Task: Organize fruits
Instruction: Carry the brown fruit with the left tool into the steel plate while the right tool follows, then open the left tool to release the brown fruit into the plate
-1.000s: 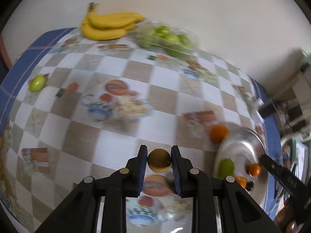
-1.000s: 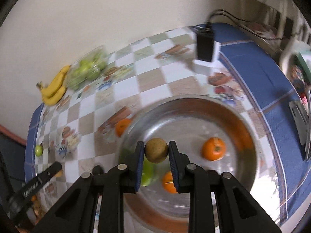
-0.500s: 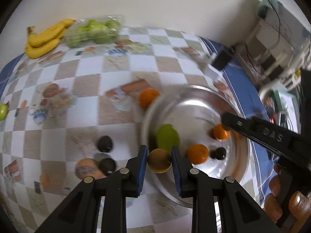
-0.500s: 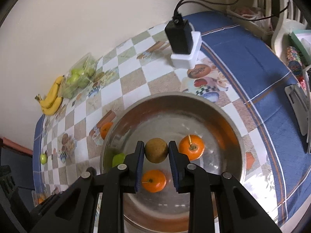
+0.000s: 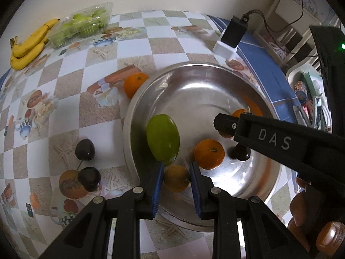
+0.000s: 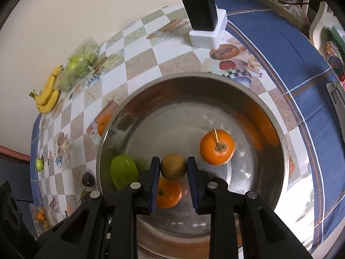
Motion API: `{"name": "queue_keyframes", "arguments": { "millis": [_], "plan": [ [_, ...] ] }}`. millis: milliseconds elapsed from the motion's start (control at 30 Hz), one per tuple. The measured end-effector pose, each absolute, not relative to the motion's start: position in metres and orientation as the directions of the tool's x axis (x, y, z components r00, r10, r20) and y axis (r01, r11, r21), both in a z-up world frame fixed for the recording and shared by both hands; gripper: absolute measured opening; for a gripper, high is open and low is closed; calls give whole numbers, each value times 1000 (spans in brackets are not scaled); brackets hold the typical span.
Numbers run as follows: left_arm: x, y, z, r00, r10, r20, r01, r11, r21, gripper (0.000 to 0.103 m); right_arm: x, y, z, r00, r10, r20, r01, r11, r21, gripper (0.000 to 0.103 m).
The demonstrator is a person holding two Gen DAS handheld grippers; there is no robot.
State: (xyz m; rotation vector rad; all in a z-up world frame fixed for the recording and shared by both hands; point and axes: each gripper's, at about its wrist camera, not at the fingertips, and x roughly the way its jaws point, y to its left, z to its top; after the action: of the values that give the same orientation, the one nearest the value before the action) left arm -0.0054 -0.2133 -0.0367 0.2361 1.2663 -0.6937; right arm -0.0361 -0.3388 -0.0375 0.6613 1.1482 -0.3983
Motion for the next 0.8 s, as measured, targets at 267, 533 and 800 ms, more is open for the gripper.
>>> {"name": "queue_keyframes", "arguments": {
  "millis": [267, 533, 800],
  "plan": [
    [-8, -217, -46, 130, -312, -941, 615, 770, -170, 27, -38, -340, -41, 361, 39, -932, 621, 735, 271, 27],
    [-7, -220, -50, 131, -300, -945, 622, 767, -158, 27, -41, -344, -38, 369, 29, -929, 639, 718, 276, 27],
    [-10, -222, -52, 126, -304, -944, 641, 752, -156, 29, -41, -347, -38, 370, 38, -928, 653, 700, 289, 36]
  ]
}}
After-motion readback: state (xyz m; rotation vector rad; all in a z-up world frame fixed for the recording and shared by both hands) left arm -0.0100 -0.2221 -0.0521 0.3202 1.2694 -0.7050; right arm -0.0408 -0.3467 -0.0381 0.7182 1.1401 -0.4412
